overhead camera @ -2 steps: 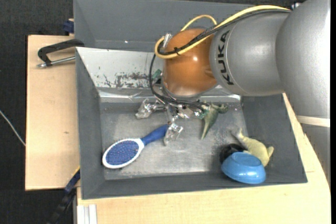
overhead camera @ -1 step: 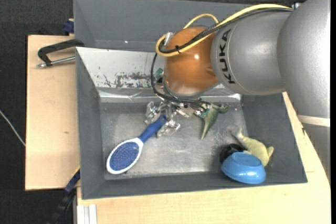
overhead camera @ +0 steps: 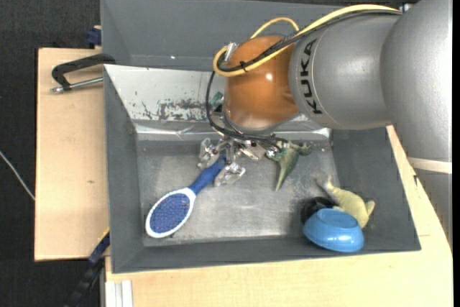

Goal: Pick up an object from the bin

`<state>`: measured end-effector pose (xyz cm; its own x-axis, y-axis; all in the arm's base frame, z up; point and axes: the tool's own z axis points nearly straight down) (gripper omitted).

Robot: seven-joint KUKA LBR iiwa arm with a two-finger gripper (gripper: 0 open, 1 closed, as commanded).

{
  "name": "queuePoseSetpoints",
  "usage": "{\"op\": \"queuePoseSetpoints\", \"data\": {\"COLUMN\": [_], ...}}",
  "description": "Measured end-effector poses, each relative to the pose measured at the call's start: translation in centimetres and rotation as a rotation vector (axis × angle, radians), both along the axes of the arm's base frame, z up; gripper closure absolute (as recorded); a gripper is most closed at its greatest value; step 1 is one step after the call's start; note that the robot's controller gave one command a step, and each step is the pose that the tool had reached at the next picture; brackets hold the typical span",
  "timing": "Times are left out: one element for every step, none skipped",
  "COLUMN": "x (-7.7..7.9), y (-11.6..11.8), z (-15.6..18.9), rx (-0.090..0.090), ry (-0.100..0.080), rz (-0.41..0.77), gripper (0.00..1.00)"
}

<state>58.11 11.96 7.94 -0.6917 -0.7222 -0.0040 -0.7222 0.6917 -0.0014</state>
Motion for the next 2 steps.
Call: {"op": "queuePoseSetpoints", "data": {"x": [0.3,0.5], "y": [0.2,0.3], "z": [6.9,10.4], "rx": [0.002,0.001], "ry": [-0.009,-0.006], "rz": [-0.001,-0.003], "gripper": [1.0,1.0]}}
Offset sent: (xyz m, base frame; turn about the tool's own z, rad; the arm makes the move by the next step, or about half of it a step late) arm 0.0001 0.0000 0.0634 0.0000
